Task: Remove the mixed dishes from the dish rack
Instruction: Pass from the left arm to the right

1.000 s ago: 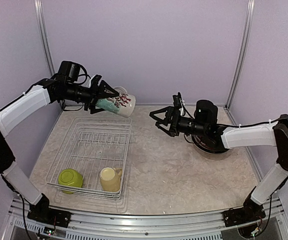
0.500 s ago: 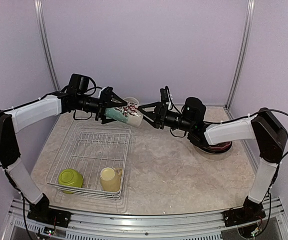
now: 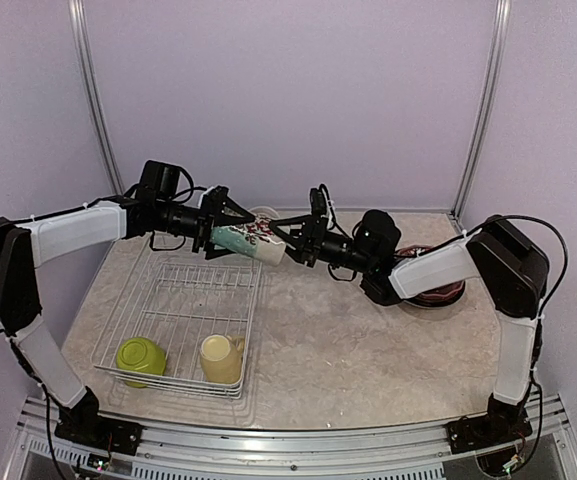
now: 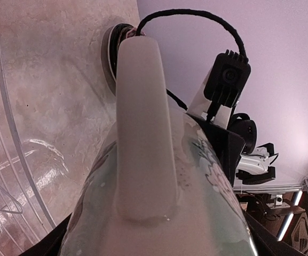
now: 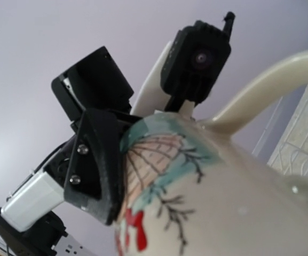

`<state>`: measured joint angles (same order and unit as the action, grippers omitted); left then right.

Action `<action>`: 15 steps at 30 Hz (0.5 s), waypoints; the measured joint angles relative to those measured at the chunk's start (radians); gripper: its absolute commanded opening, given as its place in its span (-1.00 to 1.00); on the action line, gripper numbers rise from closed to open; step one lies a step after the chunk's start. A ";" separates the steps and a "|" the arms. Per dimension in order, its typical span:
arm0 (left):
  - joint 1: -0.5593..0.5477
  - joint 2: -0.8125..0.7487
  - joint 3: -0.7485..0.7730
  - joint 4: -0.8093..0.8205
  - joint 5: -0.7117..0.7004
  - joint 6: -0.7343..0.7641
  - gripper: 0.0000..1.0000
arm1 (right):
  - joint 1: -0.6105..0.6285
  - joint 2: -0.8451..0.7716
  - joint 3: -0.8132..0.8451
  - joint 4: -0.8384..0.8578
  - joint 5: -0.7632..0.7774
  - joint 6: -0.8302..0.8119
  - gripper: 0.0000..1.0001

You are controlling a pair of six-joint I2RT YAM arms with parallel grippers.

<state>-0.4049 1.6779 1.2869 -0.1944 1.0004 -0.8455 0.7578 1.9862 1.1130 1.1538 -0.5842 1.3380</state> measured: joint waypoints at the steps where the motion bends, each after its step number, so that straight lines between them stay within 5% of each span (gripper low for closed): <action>1: 0.000 0.000 0.000 0.005 0.005 -0.002 -0.08 | 0.000 0.002 0.004 0.006 -0.001 0.011 -0.41; 9: 0.001 0.001 0.000 0.035 0.047 0.007 0.00 | 0.000 0.008 0.008 0.072 -0.011 0.064 -0.93; 15: 0.006 0.008 0.000 0.068 0.080 0.030 0.50 | 0.000 0.010 0.009 0.118 -0.019 0.107 -1.00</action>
<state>-0.3992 1.6863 1.2873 -0.1265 1.0805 -0.8158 0.7582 1.9957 1.1221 1.2716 -0.6037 1.4452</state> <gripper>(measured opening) 0.847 0.088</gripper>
